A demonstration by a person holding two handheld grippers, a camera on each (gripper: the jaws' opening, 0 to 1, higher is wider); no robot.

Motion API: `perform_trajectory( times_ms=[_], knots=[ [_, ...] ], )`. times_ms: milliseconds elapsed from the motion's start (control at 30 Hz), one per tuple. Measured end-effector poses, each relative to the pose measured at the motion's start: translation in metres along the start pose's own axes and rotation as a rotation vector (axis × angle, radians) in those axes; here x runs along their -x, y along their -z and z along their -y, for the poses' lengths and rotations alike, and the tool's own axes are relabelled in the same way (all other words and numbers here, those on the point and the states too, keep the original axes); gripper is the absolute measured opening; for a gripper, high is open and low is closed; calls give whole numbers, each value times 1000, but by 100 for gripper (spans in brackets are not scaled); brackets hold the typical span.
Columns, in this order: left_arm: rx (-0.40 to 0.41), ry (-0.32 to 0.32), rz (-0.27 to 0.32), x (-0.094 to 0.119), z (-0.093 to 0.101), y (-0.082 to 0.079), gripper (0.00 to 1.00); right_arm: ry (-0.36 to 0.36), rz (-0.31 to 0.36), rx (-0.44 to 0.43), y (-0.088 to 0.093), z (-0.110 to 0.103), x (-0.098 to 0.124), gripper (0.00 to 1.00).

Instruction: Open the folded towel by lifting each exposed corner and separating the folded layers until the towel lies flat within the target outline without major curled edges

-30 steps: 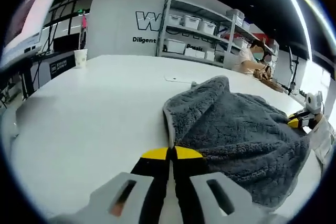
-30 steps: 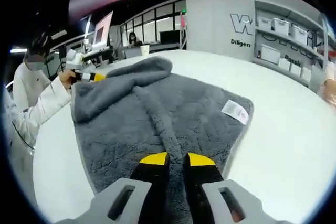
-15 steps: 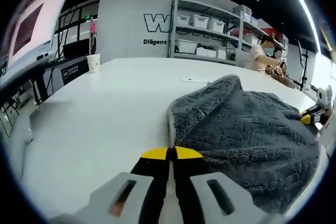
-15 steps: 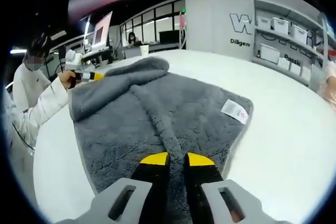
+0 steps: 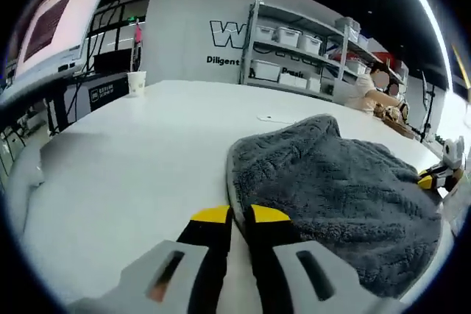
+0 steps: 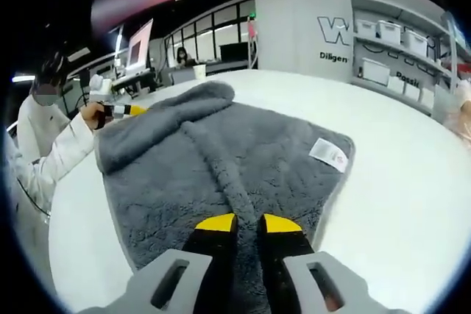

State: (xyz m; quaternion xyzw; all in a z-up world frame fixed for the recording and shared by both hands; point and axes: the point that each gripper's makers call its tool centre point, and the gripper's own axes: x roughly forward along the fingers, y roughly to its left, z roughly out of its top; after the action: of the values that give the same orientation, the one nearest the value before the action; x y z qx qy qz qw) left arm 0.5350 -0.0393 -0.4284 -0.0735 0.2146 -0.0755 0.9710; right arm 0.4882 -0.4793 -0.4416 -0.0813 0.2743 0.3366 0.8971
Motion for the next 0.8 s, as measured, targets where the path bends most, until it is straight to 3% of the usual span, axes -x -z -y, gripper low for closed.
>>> perform_trajectory(
  times_ms=[133,367,500,667,800],
  knots=[
    [26,41,16,3,8,-3,16,32,4,24,-3,6,1,16],
    [66,85,35,6,18,-9,32,68,23,28,-9,13,5,36],
    [87,139,31,11,38,-10,53,69,35,16,-13,14,8,54],
    [67,148,22,24,58,-2,81,33,86,2,-24,8,11,67],
    [61,192,13,37,75,7,87,33,100,-17,-27,11,13,82]
  ],
)
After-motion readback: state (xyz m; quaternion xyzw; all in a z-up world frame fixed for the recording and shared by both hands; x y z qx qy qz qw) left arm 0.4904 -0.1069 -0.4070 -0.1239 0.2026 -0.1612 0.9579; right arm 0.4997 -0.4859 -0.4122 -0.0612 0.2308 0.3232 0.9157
